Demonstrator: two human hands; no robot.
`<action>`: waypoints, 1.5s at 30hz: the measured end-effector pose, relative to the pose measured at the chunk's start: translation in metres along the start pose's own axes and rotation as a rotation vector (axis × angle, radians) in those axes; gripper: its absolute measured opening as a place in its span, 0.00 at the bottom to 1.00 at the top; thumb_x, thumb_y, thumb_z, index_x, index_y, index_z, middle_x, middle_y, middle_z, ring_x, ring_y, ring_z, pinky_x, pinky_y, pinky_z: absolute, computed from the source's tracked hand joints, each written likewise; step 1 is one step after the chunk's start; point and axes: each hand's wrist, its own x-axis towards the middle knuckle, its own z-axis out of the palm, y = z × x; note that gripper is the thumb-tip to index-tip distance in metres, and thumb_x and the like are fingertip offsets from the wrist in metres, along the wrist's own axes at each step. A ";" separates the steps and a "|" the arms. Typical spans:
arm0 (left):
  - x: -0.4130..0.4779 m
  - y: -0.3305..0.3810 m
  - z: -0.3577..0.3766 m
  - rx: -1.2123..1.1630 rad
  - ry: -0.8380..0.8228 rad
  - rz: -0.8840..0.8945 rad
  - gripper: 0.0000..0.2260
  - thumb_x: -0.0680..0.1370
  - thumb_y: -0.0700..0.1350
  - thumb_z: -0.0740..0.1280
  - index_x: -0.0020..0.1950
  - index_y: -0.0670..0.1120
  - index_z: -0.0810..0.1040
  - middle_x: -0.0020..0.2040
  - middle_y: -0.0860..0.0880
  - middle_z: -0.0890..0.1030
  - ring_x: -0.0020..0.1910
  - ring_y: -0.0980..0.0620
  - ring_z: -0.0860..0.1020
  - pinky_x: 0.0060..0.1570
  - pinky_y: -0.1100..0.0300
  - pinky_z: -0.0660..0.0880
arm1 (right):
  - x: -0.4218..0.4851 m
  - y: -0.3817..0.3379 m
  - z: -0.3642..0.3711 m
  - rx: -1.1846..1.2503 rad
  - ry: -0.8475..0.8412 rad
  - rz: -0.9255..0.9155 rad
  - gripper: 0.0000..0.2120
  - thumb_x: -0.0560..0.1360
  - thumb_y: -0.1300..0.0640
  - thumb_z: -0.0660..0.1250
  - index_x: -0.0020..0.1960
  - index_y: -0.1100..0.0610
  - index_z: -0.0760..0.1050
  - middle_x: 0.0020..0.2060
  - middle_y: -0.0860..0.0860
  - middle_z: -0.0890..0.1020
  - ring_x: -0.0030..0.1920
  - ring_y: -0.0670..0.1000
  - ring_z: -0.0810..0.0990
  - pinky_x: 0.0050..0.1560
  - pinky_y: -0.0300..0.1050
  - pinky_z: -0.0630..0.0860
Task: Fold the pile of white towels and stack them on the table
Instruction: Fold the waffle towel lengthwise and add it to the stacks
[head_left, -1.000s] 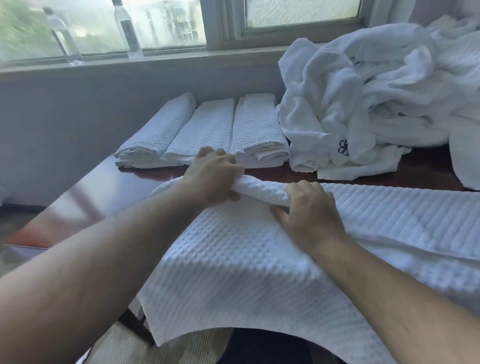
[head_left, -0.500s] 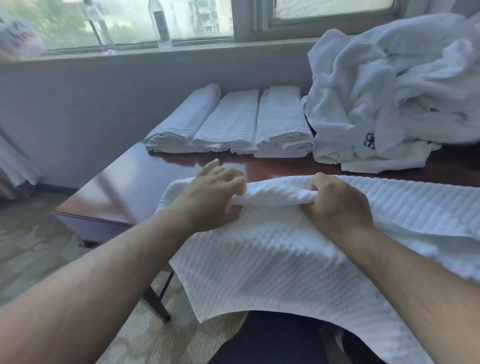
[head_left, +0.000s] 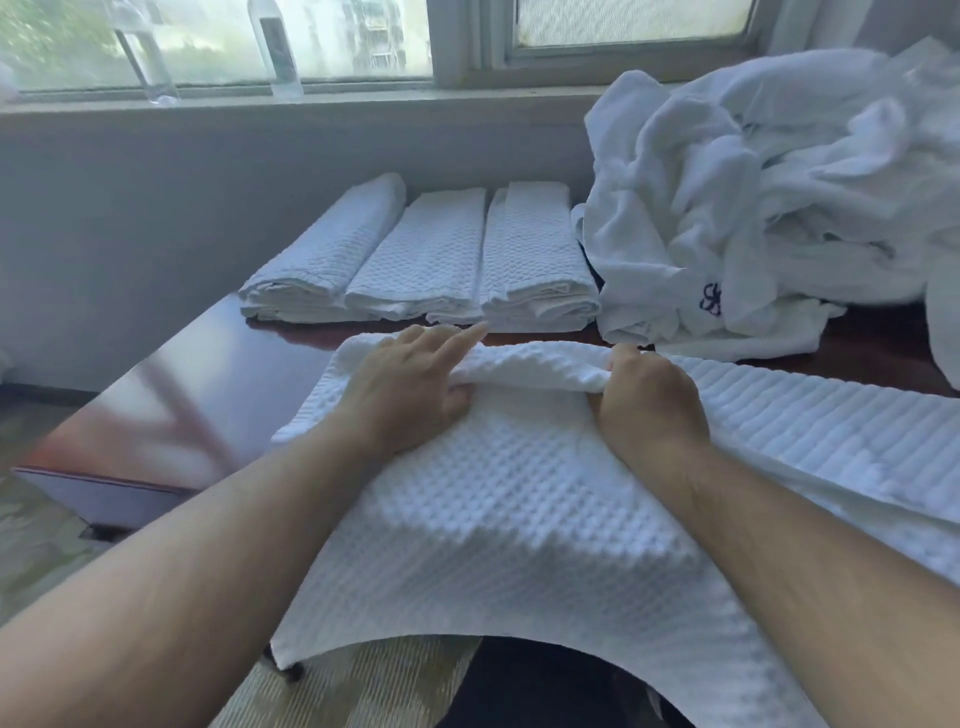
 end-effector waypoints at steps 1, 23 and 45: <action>0.006 0.000 0.001 0.005 -0.003 0.015 0.33 0.76 0.54 0.67 0.80 0.55 0.61 0.72 0.51 0.74 0.67 0.44 0.74 0.60 0.47 0.74 | 0.002 0.002 -0.001 0.045 -0.031 -0.016 0.07 0.78 0.59 0.61 0.54 0.60 0.73 0.46 0.59 0.81 0.45 0.61 0.78 0.43 0.50 0.71; 0.010 0.019 -0.021 0.542 0.154 0.250 0.10 0.71 0.43 0.69 0.51 0.49 0.79 0.41 0.50 0.81 0.47 0.44 0.79 0.71 0.43 0.64 | -0.037 0.008 -0.020 0.184 0.142 -0.669 0.11 0.79 0.52 0.66 0.44 0.56 0.83 0.36 0.51 0.80 0.36 0.55 0.79 0.32 0.49 0.75; -0.045 -0.014 -0.052 0.631 -0.064 0.277 0.18 0.74 0.61 0.65 0.46 0.47 0.83 0.57 0.47 0.80 0.67 0.44 0.72 0.77 0.39 0.51 | -0.033 0.006 -0.018 0.071 0.214 -0.861 0.13 0.79 0.50 0.62 0.43 0.58 0.79 0.33 0.52 0.77 0.33 0.57 0.77 0.36 0.51 0.74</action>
